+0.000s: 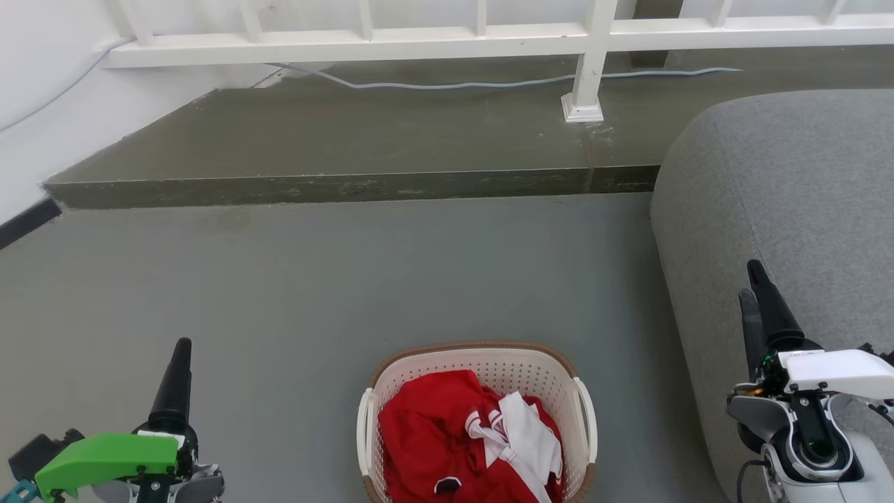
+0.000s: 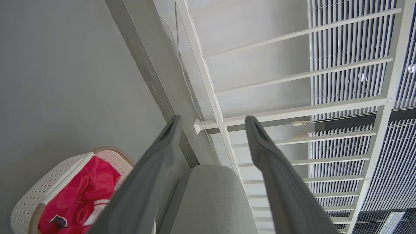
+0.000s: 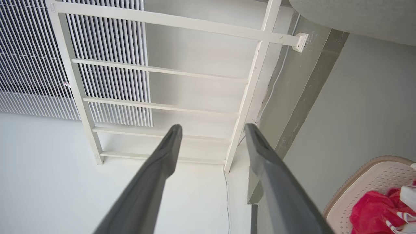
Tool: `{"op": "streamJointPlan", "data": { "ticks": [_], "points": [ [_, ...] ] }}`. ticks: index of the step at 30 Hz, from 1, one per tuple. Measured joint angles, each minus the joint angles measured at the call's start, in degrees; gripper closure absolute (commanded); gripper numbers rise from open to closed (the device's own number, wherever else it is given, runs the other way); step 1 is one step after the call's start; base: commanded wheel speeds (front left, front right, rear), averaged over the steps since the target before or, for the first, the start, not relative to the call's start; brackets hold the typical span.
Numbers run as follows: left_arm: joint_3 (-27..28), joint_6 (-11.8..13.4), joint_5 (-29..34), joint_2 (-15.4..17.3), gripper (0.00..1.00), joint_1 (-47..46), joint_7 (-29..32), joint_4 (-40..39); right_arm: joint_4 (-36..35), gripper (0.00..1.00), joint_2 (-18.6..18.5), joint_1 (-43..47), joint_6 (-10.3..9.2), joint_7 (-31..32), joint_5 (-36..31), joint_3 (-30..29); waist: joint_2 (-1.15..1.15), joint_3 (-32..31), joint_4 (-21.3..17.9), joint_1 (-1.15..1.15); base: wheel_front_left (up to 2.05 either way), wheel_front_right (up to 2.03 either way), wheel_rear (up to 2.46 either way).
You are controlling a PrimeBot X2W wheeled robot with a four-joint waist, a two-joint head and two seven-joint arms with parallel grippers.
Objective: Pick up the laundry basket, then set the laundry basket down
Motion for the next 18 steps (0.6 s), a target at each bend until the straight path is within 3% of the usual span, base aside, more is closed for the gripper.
{"op": "streamJointPlan", "data": {
  "ticks": [18],
  "points": [
    [-3.35, 0.0, 16.91, 3.77, 0.0, -0.1, -3.86, -0.35, -0.89, 0.0, -2.54, -0.68, 0.03, -3.45, -13.69, 3.79, 0.0, 0.12, 0.13, 0.0, 0.0, 0.0, 0.0]
  ]
}}
